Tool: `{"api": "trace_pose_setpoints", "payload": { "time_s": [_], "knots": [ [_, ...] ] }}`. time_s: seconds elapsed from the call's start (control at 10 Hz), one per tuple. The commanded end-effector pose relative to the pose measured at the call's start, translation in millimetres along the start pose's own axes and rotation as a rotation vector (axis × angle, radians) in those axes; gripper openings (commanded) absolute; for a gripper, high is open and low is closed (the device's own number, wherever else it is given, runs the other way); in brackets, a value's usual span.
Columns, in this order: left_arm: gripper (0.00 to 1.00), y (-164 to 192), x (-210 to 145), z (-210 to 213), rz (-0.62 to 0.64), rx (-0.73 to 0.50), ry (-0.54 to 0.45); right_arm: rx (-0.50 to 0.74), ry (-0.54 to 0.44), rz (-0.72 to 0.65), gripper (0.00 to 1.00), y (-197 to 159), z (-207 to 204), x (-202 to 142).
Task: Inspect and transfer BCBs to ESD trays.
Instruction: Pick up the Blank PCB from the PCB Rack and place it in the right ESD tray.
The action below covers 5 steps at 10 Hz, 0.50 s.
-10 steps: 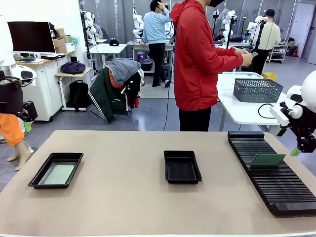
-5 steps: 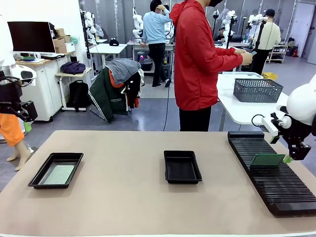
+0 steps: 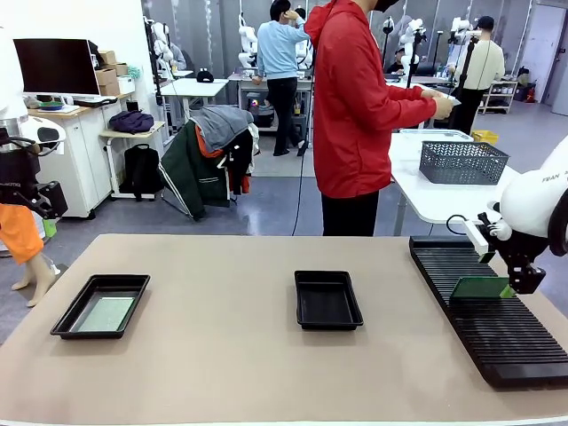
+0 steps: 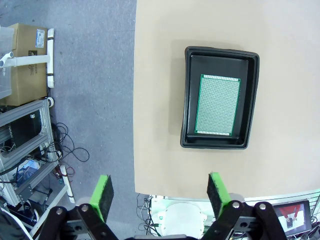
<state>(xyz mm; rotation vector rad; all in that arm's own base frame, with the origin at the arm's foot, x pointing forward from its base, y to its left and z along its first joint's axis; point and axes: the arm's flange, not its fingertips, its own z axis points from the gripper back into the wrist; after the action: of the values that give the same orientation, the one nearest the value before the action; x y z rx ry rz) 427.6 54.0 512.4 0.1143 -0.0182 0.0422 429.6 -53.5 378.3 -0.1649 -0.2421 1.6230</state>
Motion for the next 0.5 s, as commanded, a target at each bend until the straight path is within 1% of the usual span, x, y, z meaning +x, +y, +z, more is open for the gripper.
{"api": "trace_pose_setpoints", "payload": {
  "time_s": [0.0,0.4],
  "knots": [
    [1.00,0.0,-1.3,-0.6,0.000,0.005,0.001,-0.021,-0.033,0.010,1.00,-4.1,-11.0,-5.9],
    [1.00,0.0,-1.3,-0.6,0.000,0.005,0.001,-0.018,-0.034,-0.005,1.00,-11.4,-19.7,-8.5]
  ]
}}
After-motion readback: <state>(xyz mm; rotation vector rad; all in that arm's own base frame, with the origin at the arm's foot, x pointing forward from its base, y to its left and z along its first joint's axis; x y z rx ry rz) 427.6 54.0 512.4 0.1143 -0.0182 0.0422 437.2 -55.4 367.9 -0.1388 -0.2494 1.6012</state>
